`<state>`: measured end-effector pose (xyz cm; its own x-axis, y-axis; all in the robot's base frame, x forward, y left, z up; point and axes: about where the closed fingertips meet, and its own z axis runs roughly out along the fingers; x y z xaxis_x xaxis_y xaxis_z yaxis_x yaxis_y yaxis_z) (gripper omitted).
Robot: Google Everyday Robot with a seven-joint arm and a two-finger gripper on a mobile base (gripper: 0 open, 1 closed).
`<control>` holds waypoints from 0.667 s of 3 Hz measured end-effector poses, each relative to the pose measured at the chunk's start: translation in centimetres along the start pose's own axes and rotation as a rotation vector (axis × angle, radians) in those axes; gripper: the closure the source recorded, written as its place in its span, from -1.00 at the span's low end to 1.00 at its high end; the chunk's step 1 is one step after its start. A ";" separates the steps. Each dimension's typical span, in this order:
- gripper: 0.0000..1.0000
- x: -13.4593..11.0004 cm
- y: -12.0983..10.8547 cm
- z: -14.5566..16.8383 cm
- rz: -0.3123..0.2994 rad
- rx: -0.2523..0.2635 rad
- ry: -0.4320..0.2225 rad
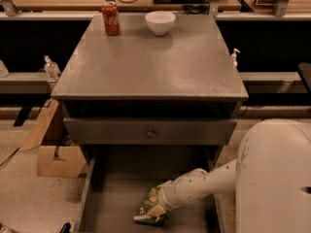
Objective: Pick green jalapeno chip bag from middle drawer and place on counter
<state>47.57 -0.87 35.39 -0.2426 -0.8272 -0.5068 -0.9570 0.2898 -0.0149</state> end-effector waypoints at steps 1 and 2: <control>0.93 -0.2 0.0 -0.3 0.000 0.000 0.000; 1.00 -0.3 0.0 -0.5 0.000 0.000 0.000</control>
Offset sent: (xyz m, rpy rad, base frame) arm 0.0292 0.0142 0.0724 0.0808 -0.0412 0.0604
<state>47.57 -0.87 35.96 -0.2425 -0.8271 -0.5070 -0.9570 0.2898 -0.0150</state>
